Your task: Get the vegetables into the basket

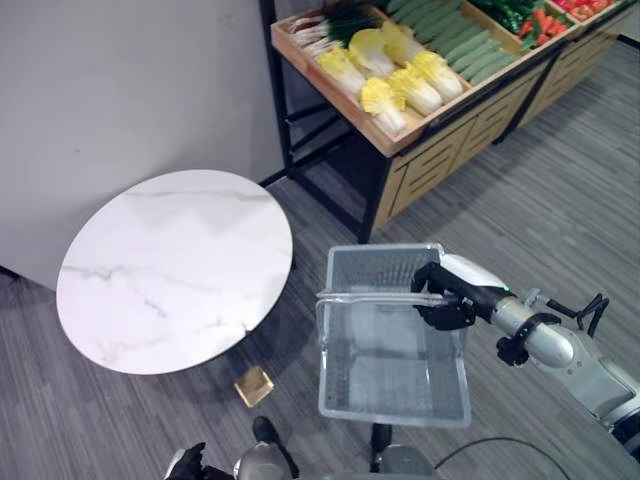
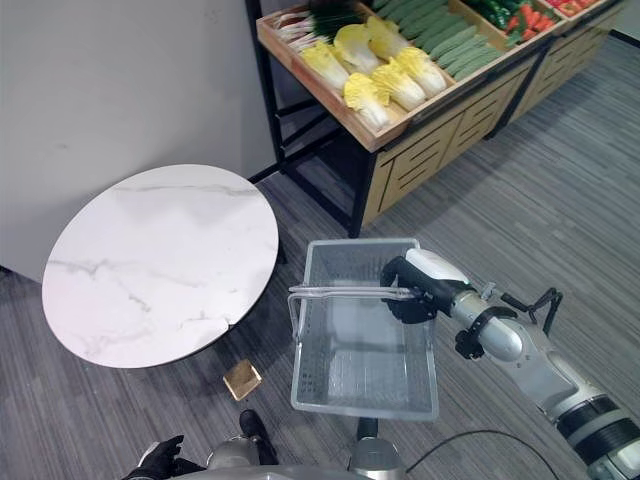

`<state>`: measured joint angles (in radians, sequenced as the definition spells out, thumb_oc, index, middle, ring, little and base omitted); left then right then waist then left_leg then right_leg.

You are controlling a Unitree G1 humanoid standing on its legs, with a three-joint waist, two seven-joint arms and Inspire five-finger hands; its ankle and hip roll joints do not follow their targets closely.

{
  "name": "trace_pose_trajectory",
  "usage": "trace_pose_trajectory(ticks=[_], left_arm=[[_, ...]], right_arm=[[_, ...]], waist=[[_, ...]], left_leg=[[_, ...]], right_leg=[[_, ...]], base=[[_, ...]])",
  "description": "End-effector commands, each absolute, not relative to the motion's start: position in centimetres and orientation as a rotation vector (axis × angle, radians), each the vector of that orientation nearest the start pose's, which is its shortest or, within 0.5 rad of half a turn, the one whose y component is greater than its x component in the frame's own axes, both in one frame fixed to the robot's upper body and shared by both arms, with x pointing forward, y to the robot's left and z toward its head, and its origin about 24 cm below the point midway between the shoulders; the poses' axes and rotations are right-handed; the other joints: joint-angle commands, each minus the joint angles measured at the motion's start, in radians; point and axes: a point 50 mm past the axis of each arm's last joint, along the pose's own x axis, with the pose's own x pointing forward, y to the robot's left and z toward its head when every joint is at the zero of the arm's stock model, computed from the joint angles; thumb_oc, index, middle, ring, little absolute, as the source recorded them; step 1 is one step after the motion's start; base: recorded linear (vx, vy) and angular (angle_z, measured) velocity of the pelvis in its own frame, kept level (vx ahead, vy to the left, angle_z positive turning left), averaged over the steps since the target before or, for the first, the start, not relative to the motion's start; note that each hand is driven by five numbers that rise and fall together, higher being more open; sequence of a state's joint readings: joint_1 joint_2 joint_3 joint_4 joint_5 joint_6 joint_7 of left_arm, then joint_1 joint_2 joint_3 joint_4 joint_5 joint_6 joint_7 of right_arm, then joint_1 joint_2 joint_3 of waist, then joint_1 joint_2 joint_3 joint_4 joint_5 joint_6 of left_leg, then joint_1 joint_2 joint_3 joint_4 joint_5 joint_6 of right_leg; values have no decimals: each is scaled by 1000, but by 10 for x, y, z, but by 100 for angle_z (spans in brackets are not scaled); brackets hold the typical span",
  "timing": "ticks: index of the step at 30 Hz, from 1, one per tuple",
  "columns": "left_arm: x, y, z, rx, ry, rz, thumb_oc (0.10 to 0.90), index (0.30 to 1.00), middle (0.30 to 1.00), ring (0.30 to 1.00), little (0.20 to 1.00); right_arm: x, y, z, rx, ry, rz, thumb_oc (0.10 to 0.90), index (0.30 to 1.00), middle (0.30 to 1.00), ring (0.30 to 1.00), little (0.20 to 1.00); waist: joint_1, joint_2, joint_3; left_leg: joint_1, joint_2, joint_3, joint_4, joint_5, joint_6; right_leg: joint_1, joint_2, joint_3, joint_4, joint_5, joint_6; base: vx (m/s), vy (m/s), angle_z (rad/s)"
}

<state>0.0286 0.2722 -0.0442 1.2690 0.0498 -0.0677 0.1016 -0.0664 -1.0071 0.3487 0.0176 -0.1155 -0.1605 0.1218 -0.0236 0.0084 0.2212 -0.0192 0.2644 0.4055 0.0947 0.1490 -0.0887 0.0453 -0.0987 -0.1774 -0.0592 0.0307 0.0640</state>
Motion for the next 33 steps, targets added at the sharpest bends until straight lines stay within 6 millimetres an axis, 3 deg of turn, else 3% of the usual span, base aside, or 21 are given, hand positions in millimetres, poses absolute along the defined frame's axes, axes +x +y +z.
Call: trace_pose_trajectory(ticks=[1, 2, 3, 4, 7, 10, 15, 20, 23, 25, 29, 30, 31, 32, 33], left_arm=[[96, 260, -151, 358, 1114, 205, 900, 1000, 1000, 1000, 1000], [96, 260, -151, 358, 1114, 205, 900, 1000, 1000, 1000, 1000], [93, 260, -152, 346, 1115, 210, 900, 1000, 1000, 1000, 1000], [93, 260, -152, 346, 1116, 210, 900, 1000, 1000, 1000, 1000], [90, 258, -153, 347, 1125, 206, 900, 1000, 1000, 1000, 1000], [92, 254, -154, 363, 1131, 173, 900, 1000, 1000, 1000, 1000], [89, 253, -156, 375, 1145, 147, 900, 1000, 1000, 1000, 1000], [83, 262, -154, 383, 1154, 172, 900, 1000, 1000, 1000, 1000], [83, 269, -152, 402, 1154, 176, 900, 1000, 1000, 1000, 1000], [85, 271, -151, 403, 1149, 182, 900, 1000, 1000, 1000, 1000], [88, 273, -149, 404, 1135, 190, 900, 1000, 1000, 1000, 1000], [91, 275, -147, 410, 1121, 199, 900, 1000, 1000, 1000, 1000], [92, 275, -147, 410, 1120, 199, 900, 1000, 1000, 1000, 1000], [92, 276, -146, 406, 1115, 212, 900, 1000, 1000, 1000, 1000], [90, 278, -146, 393, 1115, 228, 900, 1000, 1000, 1000, 1000]], right_arm=[[270, -217, 184, -1032, -482, 397, 400, 300, 300, 300, 300], [270, -217, 184, -1032, -482, 397, 400, 300, 300, 300, 300], [274, -217, 186, -1029, -482, 395, 400, 300, 300, 300, 300], [274, -217, 186, -1029, -482, 395, 400, 300, 300, 300, 300], [276, -218, 186, -1001, -496, 369, 400, 300, 300, 300, 300], [274, -227, 179, -983, -466, 311, 400, 300, 300, 300, 300], [277, -240, 165, -964, -403, 234, 400, 300, 300, 300, 300], [278, -271, 136, -966, -252, 89, 400, 300, 300, 300, 300], [273, -294, 123, -967, -170, -9, 400, 300, 300, 300, 300], [256, -315, 112, -948, -102, -100, 400, 300, 300, 300, 300], [246, -325, 107, -958, -77, -152, 400, 300, 300, 300, 300], [244, -329, 103, -948, -64, -188, 400, 300, 300, 300, 300], [244, -329, 103, -947, -65, -188, 400, 300, 300, 300, 300], [245, -331, 101, -936, -62, -210, 400, 300, 300, 300, 300], [245, -332, 98, -942, -48, -220, 400, 300, 300, 300, 300]], waist=[[80, -54, 24], [79, -54, 22], [89, -52, 20], [89, -52, 21], [95, -43, 18], [72, -34, 5], [62, -45, -7], [64, -58, -13], [59, -63, -11], [35, -69, -17], [21, -73, -14], [25, -70, -4], [26, -71, -7], [41, -67, -2], [57, -66, -5]], left_leg=[[-109, -160, -428, 6, -39, 5], [-112, -160, -428, 4, -36, 5], [-127, -186, -506, -21, -20, 2], [-125, -186, -505, -22, -20, 2], [-140, -234, -615, -61, -3, -1], [-106, -230, -554, -75, -23, 16], [-71, -236, -484, -84, -55, 49], [-43, -242, -386, -73, -96, 82], [-19, -241, -358, -99, -92, 85], [-3, -254, -360, -101, -105, 94], [1, -256, -336, -99, -111, 98], [2, -246, -308, -90, -120, 100], [-3, -245, -306, -91, -117, 99], [1, -233, -280, -88, -124, 97], [10, -216, -239, -88, -133, 86]], right_leg=[[-13, 28, 119, 103, -15, -10], [-15, 28, 118, 102, -13, -10], [-22, 42, 172, 98, 1, -5], [-22, 41, 172, 99, 0, -5], [-26, 63, 250, 103, 4, -3], [-20, 51, 296, 104, -8, 15], [-39, 26, 358, 107, 11, 42], [-74, 6, 405, 124, 43, 83], [-85, 0, 371, 142, 55, 97], [-80, -12, 365, 143, 68, 103], [-98, -15, 383, 141, 104, 120], [-116, -21, 332, 156, 91, 118], [-121, -20, 334, 155, 94, 118], [-125, -42, 235, 160, 81, 103], [-121, -84, 84, 146, 82, 88]], base=[[58, -94, -99], [72, -49, -128], [51, -22, -101], [88, -12, -113], [77, 63, -115], [81, 198, -90], [49, 186, -43], [21, 184, -54], [1, 107, -61], [52, 143, -22], [-29, 75, -4], [-96, 45, -39], [-99, 28, -57], [-53, -51, -79], [-46, -49, -71]])
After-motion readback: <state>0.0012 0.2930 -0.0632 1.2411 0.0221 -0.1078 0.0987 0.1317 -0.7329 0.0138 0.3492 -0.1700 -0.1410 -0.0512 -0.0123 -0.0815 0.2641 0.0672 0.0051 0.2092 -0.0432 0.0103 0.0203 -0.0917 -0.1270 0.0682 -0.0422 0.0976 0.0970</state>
